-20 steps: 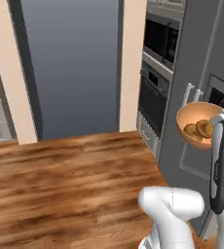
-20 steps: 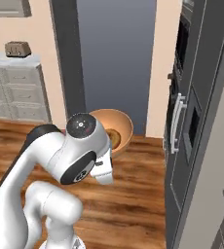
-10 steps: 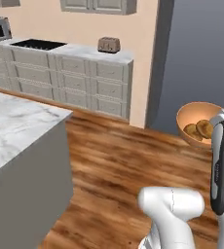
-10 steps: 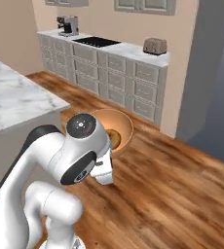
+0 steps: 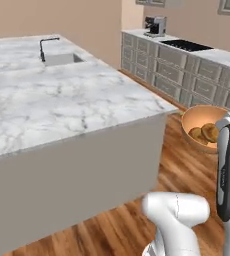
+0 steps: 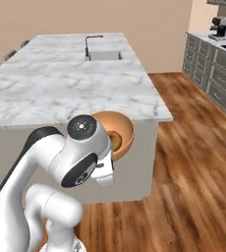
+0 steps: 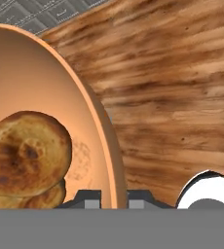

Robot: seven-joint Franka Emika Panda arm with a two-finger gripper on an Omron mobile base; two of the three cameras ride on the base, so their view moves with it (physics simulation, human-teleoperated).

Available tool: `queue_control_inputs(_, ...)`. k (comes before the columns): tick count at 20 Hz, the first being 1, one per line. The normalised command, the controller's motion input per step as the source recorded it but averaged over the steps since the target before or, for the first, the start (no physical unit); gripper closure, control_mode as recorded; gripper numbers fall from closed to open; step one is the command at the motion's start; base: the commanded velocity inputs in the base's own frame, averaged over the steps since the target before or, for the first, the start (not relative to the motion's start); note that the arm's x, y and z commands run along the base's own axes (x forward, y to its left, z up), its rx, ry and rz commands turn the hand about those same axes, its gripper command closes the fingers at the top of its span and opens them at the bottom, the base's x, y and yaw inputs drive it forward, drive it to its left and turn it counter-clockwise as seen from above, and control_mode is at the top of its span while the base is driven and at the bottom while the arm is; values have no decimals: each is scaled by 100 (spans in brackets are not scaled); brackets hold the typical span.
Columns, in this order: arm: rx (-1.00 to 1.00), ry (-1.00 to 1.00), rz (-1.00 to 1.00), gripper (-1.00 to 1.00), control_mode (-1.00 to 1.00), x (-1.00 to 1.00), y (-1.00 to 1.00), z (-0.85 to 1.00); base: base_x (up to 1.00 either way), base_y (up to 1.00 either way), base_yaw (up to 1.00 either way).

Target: Pick up the heated bread from the toaster oven and place it in the bowl. Then move the bread bowl to the dining counter.

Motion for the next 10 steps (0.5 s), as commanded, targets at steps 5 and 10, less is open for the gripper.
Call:
queue_control_inputs(5,0,0,0,100,100,0,0,0,48,50,73)
queue_control_inputs(10,0,0,0,100,100,0,0,0,92,100,22)
